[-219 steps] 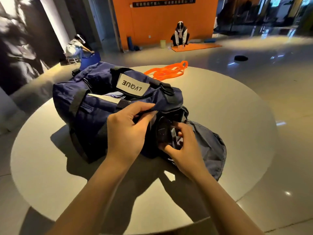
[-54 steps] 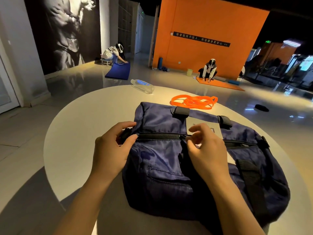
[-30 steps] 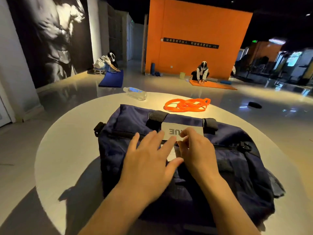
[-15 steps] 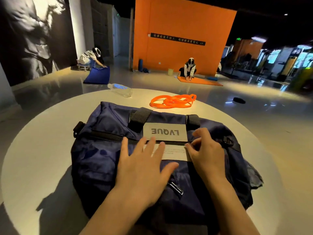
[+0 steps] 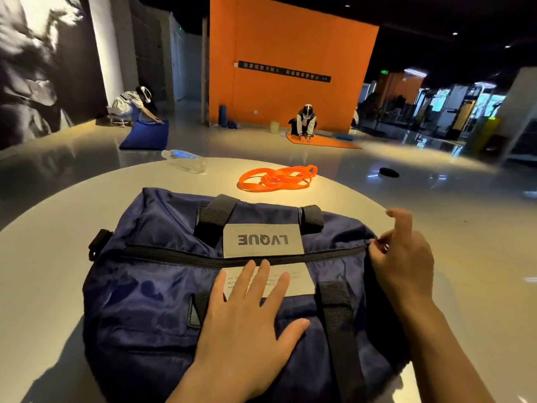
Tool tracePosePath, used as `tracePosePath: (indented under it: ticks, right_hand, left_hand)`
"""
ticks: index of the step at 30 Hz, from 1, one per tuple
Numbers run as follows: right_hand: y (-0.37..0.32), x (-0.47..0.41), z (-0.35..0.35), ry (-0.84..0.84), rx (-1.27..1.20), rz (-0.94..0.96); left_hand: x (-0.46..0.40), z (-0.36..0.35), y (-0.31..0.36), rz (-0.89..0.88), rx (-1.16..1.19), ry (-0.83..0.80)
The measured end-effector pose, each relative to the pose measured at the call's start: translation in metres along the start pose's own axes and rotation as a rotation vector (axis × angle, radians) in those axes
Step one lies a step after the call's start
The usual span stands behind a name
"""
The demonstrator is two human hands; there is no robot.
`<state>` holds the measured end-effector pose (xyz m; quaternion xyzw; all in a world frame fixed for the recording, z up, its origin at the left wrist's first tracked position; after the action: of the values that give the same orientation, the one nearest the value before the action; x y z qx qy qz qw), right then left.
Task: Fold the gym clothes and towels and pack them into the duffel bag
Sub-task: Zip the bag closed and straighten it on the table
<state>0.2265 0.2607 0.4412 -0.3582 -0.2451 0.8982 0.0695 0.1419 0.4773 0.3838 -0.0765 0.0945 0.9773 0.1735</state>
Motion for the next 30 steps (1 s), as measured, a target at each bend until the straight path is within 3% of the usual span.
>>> tracePosePath:
  ticks: [2, 4, 9, 13, 19, 23, 27, 30]
  right_hand:
    - [-0.010, 0.004, -0.009, -0.014, 0.035, 0.116]
    - [-0.016, 0.006, -0.017, -0.005, 0.093, 0.190]
    - [0.006, -0.013, -0.006, -0.002, 0.086, 0.008]
    - [0.001, -0.008, -0.002, -0.025, 0.077, 0.095]
    - [0.006, 0.013, -0.015, -0.532, -0.163, 0.067]
    - [-0.004, 0.036, -0.018, -0.672, -0.199, 0.093]
    - [-0.031, 0.059, -0.027, -0.635, -0.167, 0.148]
    - [-0.042, 0.072, -0.025, -0.530, -0.161, 0.151]
  left_hand:
    - [0.001, -0.003, -0.003, -0.001, -0.020, 0.042]
    - [0.003, -0.008, -0.006, 0.013, -0.028, -0.023]
    - [0.005, -0.017, -0.009, -0.049, -0.063, 0.038]
    - [0.007, -0.018, -0.013, -0.051, -0.062, 0.050]
    - [0.002, -0.004, -0.049, -0.116, -0.099, -0.004]
    - [-0.011, 0.012, -0.102, -0.196, -0.058, -0.042]
    - [-0.013, 0.023, -0.112, -0.085, -0.023, -0.082]
    - [-0.002, 0.028, -0.079, -0.022, -0.042, 0.042]
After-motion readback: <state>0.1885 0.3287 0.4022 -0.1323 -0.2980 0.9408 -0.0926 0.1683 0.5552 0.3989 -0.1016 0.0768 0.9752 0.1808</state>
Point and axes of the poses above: each hand's wrist, its own x-axis away from the middle knuckle, its own z-axis out of the back of the hand, y = z × x, the point moved 6 cm from there along -x, towards the middle knuckle, and after that the axes turned 9 degrees about -z, right-handed, at the moved point
